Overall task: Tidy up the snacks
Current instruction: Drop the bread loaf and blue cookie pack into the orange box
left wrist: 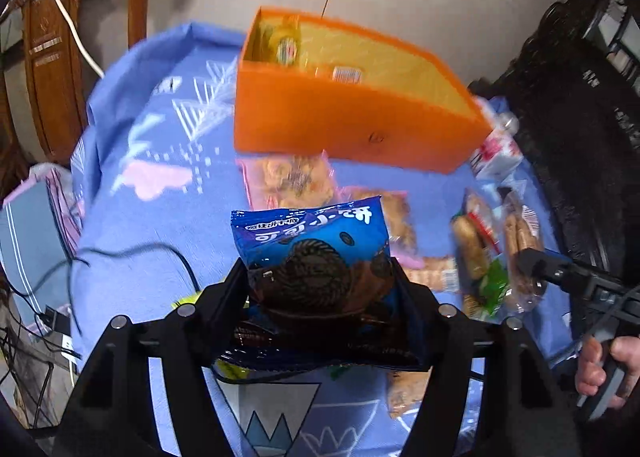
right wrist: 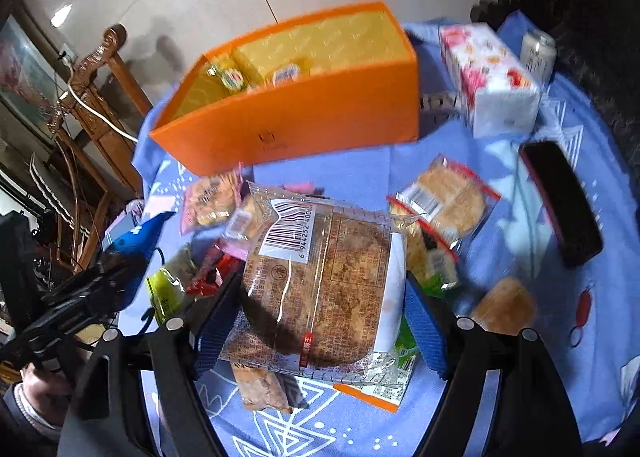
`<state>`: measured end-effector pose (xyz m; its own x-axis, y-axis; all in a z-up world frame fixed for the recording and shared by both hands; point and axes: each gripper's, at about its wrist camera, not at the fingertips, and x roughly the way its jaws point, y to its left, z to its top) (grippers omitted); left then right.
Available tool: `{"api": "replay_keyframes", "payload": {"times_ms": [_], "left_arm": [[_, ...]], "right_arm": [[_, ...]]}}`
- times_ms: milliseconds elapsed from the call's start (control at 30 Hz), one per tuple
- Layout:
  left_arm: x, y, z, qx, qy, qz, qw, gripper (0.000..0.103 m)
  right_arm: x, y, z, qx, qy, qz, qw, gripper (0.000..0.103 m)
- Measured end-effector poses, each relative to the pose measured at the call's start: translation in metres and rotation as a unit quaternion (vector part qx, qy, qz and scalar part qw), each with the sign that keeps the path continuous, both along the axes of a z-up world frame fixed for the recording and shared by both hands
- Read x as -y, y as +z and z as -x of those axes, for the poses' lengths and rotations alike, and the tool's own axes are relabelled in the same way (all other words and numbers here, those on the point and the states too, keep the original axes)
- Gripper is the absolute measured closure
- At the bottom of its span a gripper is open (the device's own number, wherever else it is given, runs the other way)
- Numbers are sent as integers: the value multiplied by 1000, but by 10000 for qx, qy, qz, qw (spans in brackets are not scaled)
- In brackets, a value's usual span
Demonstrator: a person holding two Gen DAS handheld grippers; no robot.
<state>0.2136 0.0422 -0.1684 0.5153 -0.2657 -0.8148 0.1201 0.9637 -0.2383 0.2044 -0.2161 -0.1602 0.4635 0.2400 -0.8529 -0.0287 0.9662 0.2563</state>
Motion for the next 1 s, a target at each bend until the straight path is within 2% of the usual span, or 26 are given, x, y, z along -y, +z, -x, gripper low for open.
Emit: {"api": "replay_keyframes", "payload": {"times_ms": [167,267,367,600,667,700,733,767,833,867,933,1000], "left_arm": [[-2,53,-3,612,-54,95,9981,37],[1,83,-20,918,-94,224,9955,37],[8,105,-45,1135,-121,336,9929,37],[38,137,-119,1507,-334,108,9880,37],[44,147,-144,1607,-262,37,9867,34],[45,152,-156,1615,-127,24,9868,22],[44,156,-161,1593,-4,32,9872,5],[39,162,-164,1605,189,108,9868,4],[27,174,-159,1760,324,514,9825,4],[23,175,-154,1798,340,591,9813,4],[13,171,-140,1819,403,642,9804,4],[6,162,-130,1697,421,581,9829,4]], "right_arm": [[3,41,-1,606,46,122,9981,24],[3,66,-11,946,68,151,9954,24],[4,87,-30,1234,47,132,9923,24],[0,121,-103,1724,93,61,9850,24],[-3,130,-127,1866,152,70,9823,23],[-4,135,-136,1902,168,82,9816,23],[-5,139,-142,1945,169,112,9807,16],[-6,144,-145,2001,157,148,9795,5],[-3,155,-142,2243,116,188,9743,4],[-2,158,-137,2312,146,194,9726,4],[6,158,-126,2354,149,287,9714,4],[18,149,-112,2220,85,351,9744,4]]}}
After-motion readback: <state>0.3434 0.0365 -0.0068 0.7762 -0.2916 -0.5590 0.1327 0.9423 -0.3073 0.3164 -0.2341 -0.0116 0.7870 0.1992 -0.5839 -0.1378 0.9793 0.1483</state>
